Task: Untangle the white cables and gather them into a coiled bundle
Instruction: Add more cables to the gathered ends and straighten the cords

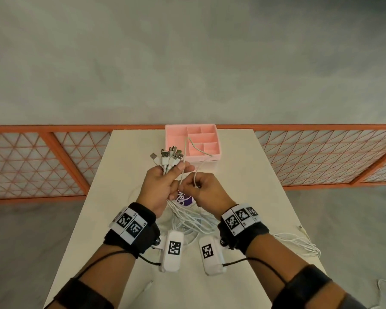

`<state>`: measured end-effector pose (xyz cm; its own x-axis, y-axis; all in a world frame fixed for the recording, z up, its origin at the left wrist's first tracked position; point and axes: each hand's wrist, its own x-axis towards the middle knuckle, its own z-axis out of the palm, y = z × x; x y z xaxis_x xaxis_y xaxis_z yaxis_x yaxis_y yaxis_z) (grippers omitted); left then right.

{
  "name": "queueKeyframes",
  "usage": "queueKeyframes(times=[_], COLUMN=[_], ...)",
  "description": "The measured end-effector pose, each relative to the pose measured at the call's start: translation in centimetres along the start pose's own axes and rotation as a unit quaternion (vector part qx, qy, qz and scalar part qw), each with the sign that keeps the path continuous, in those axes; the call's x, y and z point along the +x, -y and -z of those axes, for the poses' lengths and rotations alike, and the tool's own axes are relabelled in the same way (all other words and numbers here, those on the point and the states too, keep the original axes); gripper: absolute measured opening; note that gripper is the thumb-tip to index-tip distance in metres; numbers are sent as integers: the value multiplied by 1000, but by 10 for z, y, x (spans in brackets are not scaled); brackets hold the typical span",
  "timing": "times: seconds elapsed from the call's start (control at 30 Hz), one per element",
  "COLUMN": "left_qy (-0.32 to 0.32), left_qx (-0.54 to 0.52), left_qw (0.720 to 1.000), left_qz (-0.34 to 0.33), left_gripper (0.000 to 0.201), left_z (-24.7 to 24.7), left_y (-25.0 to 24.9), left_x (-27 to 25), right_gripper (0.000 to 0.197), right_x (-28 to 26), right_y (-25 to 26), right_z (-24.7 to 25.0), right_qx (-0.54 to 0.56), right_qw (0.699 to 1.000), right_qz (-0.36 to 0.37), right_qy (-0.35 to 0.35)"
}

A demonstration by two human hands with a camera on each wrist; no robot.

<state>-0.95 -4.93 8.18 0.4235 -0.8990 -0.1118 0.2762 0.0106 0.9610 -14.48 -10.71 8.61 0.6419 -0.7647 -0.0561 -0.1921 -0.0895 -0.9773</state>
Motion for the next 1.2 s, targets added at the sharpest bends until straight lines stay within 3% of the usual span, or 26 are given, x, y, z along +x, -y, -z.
queueKeyframes(times=[0.17, 0.27, 0.4, 0.57, 0.63, 0.73, 0.87, 0.93, 1.0, 1.07, 1.2], left_qy=[-13, 29, 60, 18, 2, -13, -12, -19, -22, -16, 6], left_qx=[-17, 20, 22, 100, 91, 64, 28, 20, 6, -2, 11], left_qw=[999, 998, 994, 990, 991, 995, 999, 999, 1000, 1000, 999], left_qz=[29, 51, 90, 98, 94, 75, 40, 15, 0, -21, -49], left_gripper=[24, 29, 26, 25, 32, 29, 19, 17, 19, 35, 21], left_z=[3, 5, 11, 22, 24, 20, 4, -5, -11, -14, -12], left_y=[18, 34, 52, 64, 63, 54, 29, 16, 5, -2, -8], left_x=[-7, -16, -27, -26, -25, -20, -9, -4, 0, 1, -1], right_gripper=[17, 21, 22, 19, 15, 9, 6, 12, 5, 8, 12], right_x=[4, 14, 28, 31, 31, 30, 15, 6, -4, -9, -4], right_y=[27, 45, 76, 105, 100, 72, 30, 17, 15, 16, 8], right_z=[7, 20, 48, 86, 92, 83, 48, 28, 13, 6, 10], right_qx=[81, 143, 234, 325, 333, 261, 97, 63, 72, 90, 32], right_qw=[995, 981, 945, 883, 877, 917, 981, 992, 996, 996, 999], right_qz=[19, 45, 87, 126, 114, 65, -10, -28, -26, -19, -21], right_qy=[-60, -126, -213, -313, -328, -294, -167, -102, -47, -10, -36])
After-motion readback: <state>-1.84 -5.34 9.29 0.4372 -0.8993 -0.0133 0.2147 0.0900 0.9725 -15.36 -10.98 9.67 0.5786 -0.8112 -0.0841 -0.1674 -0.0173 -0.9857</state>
